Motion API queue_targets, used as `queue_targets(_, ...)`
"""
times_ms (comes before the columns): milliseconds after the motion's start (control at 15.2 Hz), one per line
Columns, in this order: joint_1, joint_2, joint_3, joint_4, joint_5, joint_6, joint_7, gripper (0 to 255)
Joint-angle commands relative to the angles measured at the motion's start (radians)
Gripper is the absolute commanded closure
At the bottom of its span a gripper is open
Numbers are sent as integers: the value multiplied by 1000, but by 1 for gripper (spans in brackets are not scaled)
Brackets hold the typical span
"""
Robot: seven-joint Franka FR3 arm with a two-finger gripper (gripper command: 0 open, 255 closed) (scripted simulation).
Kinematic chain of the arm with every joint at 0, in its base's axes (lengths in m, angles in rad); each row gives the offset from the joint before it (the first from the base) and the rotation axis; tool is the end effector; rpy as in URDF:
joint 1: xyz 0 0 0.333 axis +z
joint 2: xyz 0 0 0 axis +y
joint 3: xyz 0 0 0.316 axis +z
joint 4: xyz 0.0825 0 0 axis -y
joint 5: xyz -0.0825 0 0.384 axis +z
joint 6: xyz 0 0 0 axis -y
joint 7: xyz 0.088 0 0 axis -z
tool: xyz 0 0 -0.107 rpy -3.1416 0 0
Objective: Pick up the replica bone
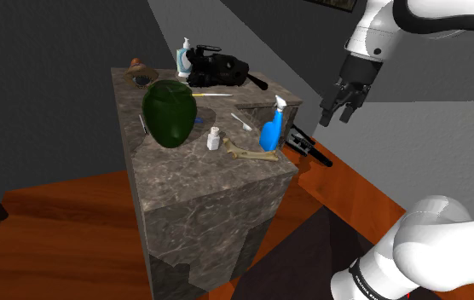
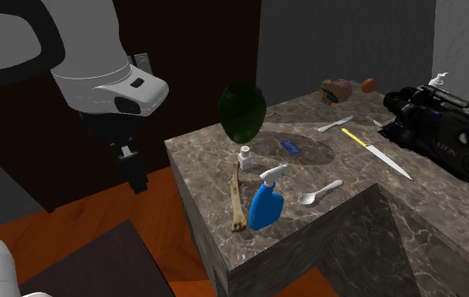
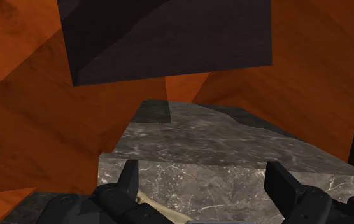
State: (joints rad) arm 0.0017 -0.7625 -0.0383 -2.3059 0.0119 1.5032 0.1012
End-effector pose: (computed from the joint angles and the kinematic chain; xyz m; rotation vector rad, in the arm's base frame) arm 0.3065 -0.0137 0.6009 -3.0980 0.1956 0.0652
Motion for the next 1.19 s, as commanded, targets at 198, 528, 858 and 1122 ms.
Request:
queue_targets(198, 25, 30, -62, -60, -23, 112, -137, 0)
queue_targets(528, 72, 127, -166, -119, -42, 300, -368, 0)
queue_targets(858, 136, 273, -267, -126, -21, 478, -608, 0)
queue_targets(1122, 200, 418, -343, -96, 38, 601, -816, 0)
